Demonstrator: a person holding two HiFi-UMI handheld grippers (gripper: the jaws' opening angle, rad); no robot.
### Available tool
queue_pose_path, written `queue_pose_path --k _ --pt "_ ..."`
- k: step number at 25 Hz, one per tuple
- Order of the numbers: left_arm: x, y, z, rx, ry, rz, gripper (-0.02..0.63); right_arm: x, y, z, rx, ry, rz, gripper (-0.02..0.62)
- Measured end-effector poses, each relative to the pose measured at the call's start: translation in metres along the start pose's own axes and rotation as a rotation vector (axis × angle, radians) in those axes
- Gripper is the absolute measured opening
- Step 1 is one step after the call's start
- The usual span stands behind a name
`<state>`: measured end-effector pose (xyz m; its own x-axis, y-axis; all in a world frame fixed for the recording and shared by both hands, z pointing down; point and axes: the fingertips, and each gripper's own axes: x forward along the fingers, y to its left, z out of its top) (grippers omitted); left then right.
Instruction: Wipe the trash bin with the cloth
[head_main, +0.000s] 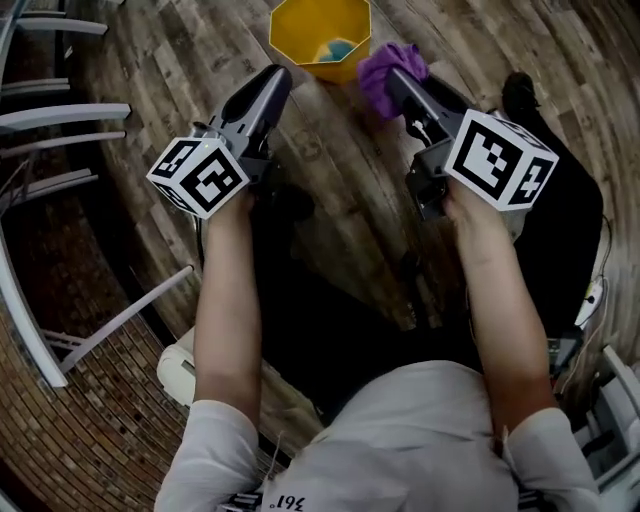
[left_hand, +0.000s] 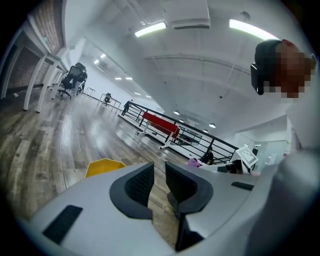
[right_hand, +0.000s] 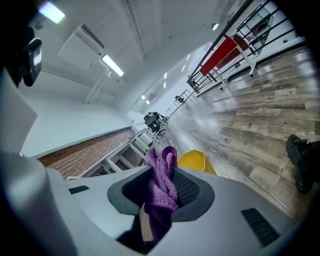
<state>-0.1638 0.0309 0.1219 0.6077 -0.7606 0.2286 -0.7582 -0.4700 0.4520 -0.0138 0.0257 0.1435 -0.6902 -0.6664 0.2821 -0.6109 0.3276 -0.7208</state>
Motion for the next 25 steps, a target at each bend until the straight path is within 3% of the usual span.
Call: queue_pose_path --k 3,6,13,16,22,25 --pt "0.009 0.023 0.003 0.030 0.016 0.023 0.125 0.016 -0.027 0.015 0.072 -0.057 -0.038 0.115" --pt "0.028 0.046 -0.007 0.096 0.100 0.026 0.173 0.033 -0.064 0.026 0.131 -0.092 -0.103 0.115" --pt "0.051 0.120 -0.048 0.374 0.416 0.035 0.175 0.073 -0.146 -0.001 0.194 -0.070 -0.217 0.115" --pt "0.068 0.121 -0.070 0.464 0.501 -0.002 0.175 0.084 -0.163 -0.008 0.201 -0.048 -0.235 0.115" --pt "0.103 0.118 -0.169 0.706 0.668 -0.046 0.179 0.092 -0.211 -0.042 0.200 0.004 -0.267 0.115" --pt "0.116 0.128 -0.191 0.797 0.742 -0.068 0.179 0.093 -0.225 -0.045 0.192 0.017 -0.293 0.115"
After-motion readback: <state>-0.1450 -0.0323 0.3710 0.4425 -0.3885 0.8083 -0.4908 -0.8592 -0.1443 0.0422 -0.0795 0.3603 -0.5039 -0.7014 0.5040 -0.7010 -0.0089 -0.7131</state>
